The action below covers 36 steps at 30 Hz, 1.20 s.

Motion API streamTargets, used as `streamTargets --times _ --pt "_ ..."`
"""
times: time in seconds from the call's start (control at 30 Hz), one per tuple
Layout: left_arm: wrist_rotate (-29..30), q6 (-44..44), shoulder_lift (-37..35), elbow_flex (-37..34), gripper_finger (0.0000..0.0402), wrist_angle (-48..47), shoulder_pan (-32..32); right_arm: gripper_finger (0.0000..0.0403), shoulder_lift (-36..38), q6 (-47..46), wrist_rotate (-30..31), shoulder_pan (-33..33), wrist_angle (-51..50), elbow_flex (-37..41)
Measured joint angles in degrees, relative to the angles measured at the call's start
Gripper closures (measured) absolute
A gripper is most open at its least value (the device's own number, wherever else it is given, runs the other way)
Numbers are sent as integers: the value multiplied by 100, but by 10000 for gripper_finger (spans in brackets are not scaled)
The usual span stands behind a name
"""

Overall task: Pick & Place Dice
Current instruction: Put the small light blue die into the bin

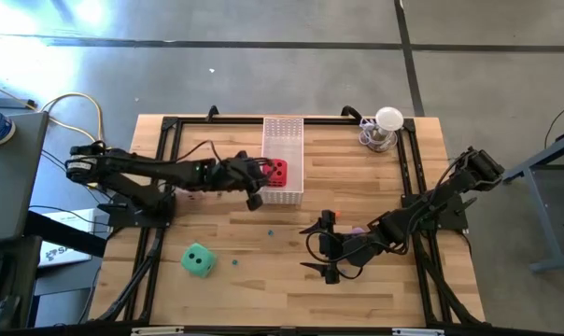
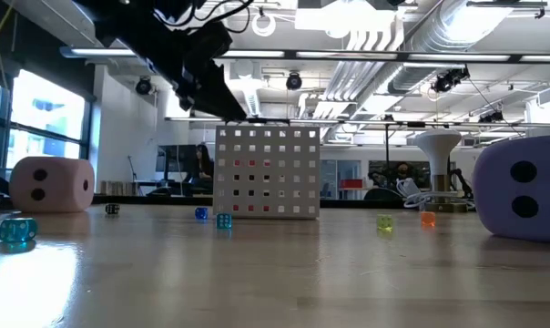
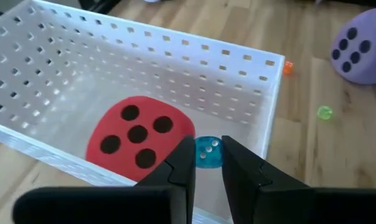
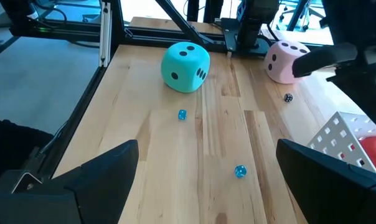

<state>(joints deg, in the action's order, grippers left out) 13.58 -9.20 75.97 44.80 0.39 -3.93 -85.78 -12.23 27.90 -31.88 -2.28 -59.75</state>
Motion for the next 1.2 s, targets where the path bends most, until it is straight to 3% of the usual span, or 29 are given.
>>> streamTargets --times 0.17,0.43,0.73,1.2 --pt "-11 -114 5 0 323 8 -60 31 0 0 0 0 7 0" --pt "-455 -134 86 4 315 48 -14 31 0 0 0 0 4 0" --pt "-210 71 546 22 310 325 -1 31 0 -34 0 -2 -4 0" --pt "199 -341 561 9 208 596 220 31 0 -275 -136 -6 -90 0"
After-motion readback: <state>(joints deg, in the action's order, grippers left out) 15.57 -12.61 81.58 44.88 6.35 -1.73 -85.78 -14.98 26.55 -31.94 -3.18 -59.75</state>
